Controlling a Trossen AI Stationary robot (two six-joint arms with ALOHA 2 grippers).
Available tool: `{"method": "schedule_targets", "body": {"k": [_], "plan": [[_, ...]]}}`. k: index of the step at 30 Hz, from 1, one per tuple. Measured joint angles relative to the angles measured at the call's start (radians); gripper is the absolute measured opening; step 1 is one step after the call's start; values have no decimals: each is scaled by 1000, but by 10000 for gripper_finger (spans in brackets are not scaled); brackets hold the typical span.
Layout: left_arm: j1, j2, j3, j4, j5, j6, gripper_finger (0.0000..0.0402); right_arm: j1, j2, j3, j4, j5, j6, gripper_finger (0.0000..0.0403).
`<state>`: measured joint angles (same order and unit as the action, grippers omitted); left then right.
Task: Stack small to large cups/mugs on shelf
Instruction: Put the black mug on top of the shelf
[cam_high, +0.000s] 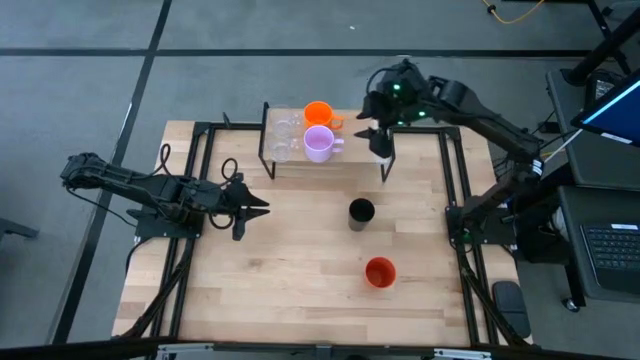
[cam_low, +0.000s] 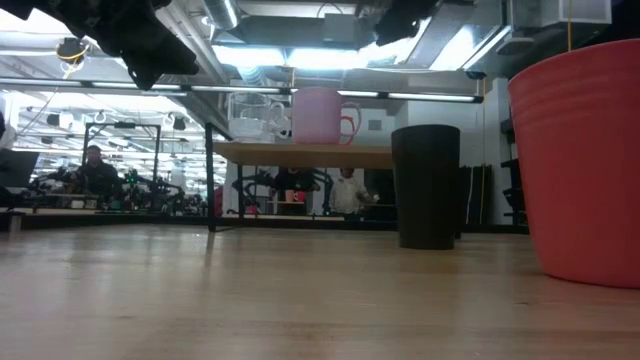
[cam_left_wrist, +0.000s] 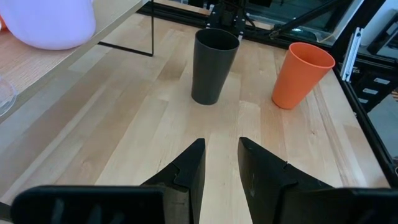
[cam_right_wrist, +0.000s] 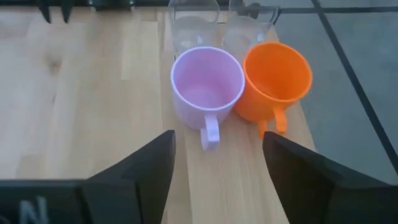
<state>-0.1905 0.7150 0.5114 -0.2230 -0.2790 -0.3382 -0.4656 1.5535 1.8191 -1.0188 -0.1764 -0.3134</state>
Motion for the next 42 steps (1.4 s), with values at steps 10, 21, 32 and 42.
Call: {"method": "schedule_targets", "body": {"k": [10, 21, 32, 42], "plan": [[0, 0, 0, 0, 0, 0, 89, 2, -176, -10, -68, 0, 76, 244], [0, 0, 0, 0, 0, 8, 89, 99, -312, -11, -196, 0, 162, 244], [0, 0, 0, 0, 0, 8, 89, 242, -381, -15, -295, 6, 276, 244], [0, 0, 0, 0, -1, 1, 89, 451, -476, -381, -182, 200, 474, 244]]}}
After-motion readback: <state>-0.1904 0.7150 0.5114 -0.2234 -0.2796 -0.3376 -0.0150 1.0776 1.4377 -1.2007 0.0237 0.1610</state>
